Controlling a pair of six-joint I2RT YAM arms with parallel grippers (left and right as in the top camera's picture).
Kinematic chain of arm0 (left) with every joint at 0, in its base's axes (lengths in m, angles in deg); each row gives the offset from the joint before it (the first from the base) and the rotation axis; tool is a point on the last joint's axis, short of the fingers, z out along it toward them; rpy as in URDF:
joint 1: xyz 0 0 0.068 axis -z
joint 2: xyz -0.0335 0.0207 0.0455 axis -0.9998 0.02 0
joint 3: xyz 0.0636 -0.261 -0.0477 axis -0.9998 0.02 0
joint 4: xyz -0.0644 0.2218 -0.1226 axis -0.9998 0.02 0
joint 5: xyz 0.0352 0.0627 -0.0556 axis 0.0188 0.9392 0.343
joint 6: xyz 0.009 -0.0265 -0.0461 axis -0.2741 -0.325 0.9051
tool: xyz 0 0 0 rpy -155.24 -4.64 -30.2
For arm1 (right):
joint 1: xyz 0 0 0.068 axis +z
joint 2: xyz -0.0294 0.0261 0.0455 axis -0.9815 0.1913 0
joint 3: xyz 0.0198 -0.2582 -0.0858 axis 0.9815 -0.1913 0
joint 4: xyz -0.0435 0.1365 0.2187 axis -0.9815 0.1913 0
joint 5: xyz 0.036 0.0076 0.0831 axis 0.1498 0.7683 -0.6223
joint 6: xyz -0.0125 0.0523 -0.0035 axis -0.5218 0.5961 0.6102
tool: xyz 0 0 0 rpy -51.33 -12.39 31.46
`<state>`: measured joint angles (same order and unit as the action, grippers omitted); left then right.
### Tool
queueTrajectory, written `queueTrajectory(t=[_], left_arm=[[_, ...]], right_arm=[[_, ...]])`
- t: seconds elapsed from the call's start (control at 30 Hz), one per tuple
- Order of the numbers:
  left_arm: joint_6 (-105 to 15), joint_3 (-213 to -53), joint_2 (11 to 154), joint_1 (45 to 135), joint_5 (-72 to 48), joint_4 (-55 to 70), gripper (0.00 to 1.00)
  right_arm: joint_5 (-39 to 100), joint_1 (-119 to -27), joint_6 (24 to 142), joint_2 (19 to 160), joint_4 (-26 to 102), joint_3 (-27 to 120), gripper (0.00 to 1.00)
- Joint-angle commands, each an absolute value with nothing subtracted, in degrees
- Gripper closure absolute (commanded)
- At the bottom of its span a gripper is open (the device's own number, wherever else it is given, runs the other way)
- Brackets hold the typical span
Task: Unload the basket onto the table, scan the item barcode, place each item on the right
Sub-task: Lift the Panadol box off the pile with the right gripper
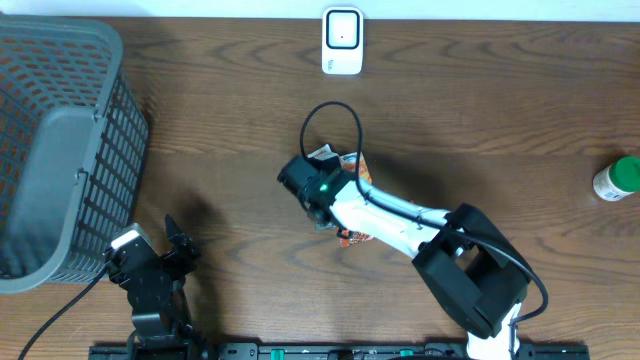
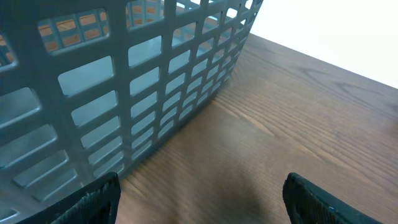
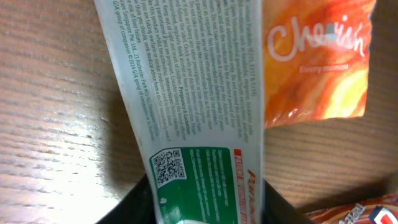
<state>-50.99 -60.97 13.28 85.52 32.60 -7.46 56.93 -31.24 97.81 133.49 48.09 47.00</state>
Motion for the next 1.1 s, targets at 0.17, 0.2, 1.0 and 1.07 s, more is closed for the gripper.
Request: queueTrajectory(t=[0.17,0.2,1.0,1.07], left_arm=[[-50.69,-60.54,13.15,85.39,33.39,-7.40,0.16],[-50.69,-60.54,13.15,85.39,33.39,-7.40,0.16],[-50.67,-60.54,13.15,85.39,33.39,-7.40,0.16],[-50.69,-60.54,13.15,85.39,33.39,-7.40,0.16]], right_arm=[[43.81,-37.82,88.76,131.50,52.09,52.55,0.75],[42.06,-38.87,87.45,130.76,52.35,52.55,0.75],[20.86,-49.69,67.87,129.86,57.88,52.53,0.49],[22.04,-48.62,68.39,129.86,57.90,52.50,0.30]])
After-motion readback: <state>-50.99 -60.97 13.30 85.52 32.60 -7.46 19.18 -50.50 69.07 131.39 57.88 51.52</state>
